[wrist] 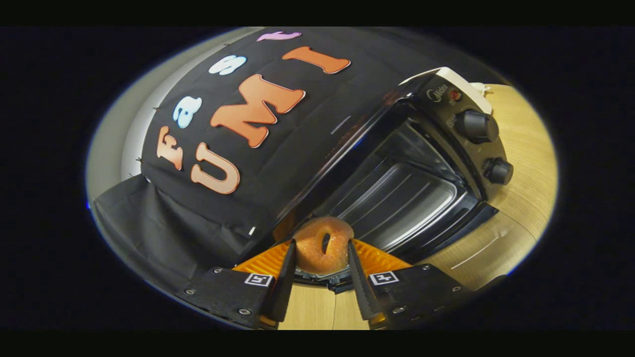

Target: Open the toaster oven, put the food inside, and close the toaster oven door.

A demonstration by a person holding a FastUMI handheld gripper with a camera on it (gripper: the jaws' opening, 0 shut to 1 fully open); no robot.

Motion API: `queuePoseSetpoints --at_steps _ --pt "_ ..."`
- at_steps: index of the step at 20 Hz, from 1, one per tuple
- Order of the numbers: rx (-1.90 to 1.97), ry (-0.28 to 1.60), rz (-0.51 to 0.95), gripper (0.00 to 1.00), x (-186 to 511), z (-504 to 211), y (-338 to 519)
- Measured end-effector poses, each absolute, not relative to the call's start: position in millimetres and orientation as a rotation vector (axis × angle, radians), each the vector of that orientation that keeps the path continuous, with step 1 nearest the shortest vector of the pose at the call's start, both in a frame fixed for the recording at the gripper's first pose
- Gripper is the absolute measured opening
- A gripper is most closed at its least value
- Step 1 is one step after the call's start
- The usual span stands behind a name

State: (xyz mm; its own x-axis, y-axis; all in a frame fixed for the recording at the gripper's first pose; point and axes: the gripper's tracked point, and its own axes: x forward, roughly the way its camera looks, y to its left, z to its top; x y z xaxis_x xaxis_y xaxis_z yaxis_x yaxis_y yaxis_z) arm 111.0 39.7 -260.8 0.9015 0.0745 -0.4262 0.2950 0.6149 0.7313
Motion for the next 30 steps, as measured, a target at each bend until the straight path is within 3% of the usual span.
queuePoseSetpoints --at_steps 3,5,9,12,30 --pt "0.833 0.424 -0.149 0.56 120.4 -268.2 36.2" --pt "0.745 0.406 -0.161 0.61 122.6 -268.5 33.6" --pt "0.480 0.347 -0.155 0.87 119.0 -252.8 32.8" --pt "0.410 0.360 -0.134 0.96 110.3 -248.6 31.4" --pt "0.222 0.598 -0.053 0.98 -52.5 -273.0 51.0"
